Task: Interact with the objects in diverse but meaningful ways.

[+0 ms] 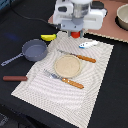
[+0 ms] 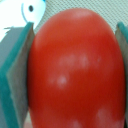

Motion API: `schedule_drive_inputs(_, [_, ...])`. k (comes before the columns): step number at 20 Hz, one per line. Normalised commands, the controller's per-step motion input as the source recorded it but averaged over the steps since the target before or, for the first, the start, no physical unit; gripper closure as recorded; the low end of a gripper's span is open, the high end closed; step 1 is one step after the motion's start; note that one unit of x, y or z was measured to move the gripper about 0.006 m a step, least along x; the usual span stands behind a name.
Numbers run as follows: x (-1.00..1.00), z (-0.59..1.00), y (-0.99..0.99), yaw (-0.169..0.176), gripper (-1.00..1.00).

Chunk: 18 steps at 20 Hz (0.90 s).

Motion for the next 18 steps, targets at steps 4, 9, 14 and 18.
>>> schedule_drive_inputs(4, [0.32,0.3,-0.6,-0.016,1.0])
schedule_drive_inputs(9, [0.43,0.04,-0.78,0.0,1.0])
schedule_drive_inputs(14, [0.47,0.0,-0.79,0.0,1.0])
schedule_drive_inputs(18, [0.45,0.0,-0.75,0.018,1.0])
